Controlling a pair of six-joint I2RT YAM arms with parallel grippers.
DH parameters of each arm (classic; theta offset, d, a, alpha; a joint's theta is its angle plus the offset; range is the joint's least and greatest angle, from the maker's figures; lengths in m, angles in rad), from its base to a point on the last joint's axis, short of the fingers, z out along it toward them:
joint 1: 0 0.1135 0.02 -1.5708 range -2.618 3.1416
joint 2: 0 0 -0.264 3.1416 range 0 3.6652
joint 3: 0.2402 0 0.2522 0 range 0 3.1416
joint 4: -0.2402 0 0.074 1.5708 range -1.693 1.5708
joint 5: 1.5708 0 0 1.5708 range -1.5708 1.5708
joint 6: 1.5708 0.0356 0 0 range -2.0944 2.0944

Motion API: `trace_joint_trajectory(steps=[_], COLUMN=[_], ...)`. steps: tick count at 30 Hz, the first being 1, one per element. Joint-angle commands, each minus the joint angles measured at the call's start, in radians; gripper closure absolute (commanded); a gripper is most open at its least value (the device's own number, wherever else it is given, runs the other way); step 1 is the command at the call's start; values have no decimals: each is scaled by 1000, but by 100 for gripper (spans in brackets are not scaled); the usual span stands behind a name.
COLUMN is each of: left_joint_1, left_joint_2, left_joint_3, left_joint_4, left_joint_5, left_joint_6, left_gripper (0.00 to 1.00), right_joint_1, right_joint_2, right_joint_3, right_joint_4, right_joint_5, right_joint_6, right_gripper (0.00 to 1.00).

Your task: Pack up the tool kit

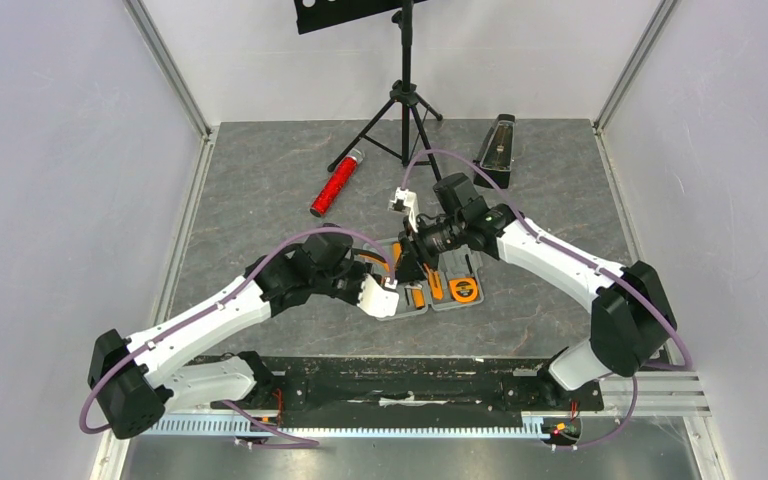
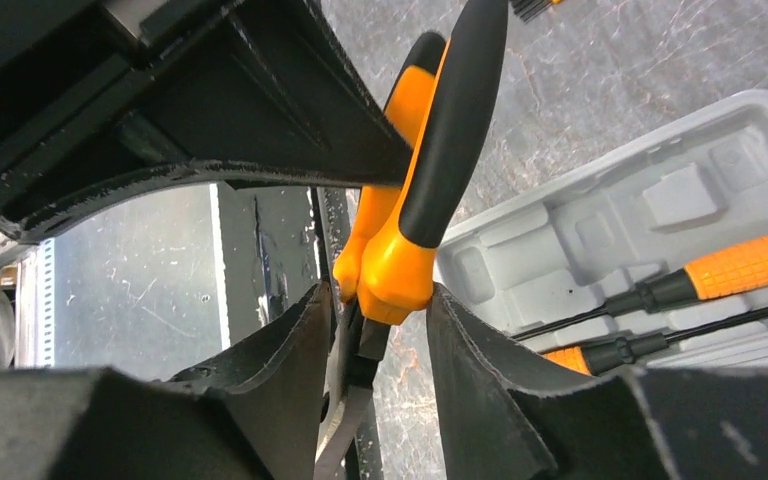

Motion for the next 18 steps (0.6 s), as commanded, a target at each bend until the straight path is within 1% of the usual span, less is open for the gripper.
trace_joint_trajectory(steps=[1, 3, 7, 9, 12, 13, 14, 16, 18], left_joint_1=[-5, -5, -5, -5, -5, -5, -5, -5, -5], left_joint_2=[-11, -11, -11, -10, -12, -14, -18, -30, -40], left_joint_3=[27, 19, 8, 4, -5, -10, -24, -48, -68], left_joint_4=[76, 91, 107, 112, 133, 158, 198, 253, 311], left_joint_5=[-39, -43, -43, -47, -59, -76, -103, -155, -222], left_joint_6=[70, 72, 77, 76, 57, 38, 7, -35, -95], left_gripper=[98, 98, 98, 98, 96, 93, 82, 57, 48], right_joint_1=[5, 5, 5, 6, 5, 5, 6, 5, 5], right_joint_2=[4, 3, 2, 2, 7, 8, 9, 8, 2], right_joint_3=[22, 12, 5, 5, 7, 4, -1, -15, -40], right_joint_4=[-59, -62, -67, -69, -64, -53, -37, 11, 87], right_joint_5=[-40, -46, -62, -68, -76, -72, -62, -31, 17], right_joint_6=[-44, -45, -46, -47, -43, -32, -17, 29, 96], right_gripper=[58, 58, 62, 69, 85, 90, 95, 100, 100])
